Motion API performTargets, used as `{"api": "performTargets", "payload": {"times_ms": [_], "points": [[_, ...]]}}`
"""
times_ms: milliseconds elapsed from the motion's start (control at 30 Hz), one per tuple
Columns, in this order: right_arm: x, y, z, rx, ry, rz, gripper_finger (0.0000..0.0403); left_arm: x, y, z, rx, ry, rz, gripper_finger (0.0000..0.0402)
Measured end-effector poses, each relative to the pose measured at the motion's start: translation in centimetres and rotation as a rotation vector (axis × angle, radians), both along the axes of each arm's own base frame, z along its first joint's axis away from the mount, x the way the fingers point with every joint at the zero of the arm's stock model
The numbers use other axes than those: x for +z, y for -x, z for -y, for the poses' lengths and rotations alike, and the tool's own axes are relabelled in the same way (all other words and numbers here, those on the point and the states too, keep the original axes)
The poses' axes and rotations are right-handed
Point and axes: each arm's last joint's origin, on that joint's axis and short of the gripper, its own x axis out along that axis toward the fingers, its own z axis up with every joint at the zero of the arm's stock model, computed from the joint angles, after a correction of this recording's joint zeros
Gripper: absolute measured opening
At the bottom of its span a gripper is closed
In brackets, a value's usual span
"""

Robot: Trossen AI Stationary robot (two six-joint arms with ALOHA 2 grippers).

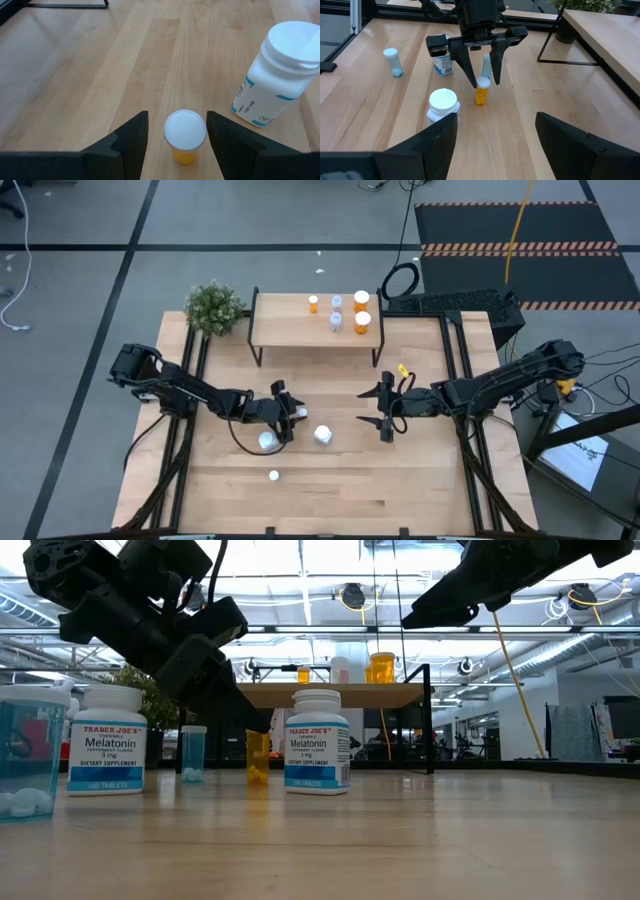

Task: Pick and place medicine bottles onto shelf by color
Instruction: Put the small orange pill bottle on the shelf aligned with the small orange pill bottle

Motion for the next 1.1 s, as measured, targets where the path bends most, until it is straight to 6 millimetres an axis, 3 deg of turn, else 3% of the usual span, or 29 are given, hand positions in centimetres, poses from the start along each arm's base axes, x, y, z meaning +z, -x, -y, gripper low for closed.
{"api": "performTargets", "payload": {"times_ms": [633,933,1100], "points": [[-0.01,0.00,0.00,0.000,0.000,0.000,0.0265,0.00,0.00,0.00,0.003,0.005,0.001,0.0198],[-0.01,0.00,0.00,0.000,0.000,0.000,0.0265,-0.01,0.00,0.06,-0.018,0.010,-0.003,0.0135],[-0.01,0.00,0.00,0.000,0.000,0.000,0.0265,0.00,0.00,0.06,-0.020,0.011,-0.002,0.0133]]}}
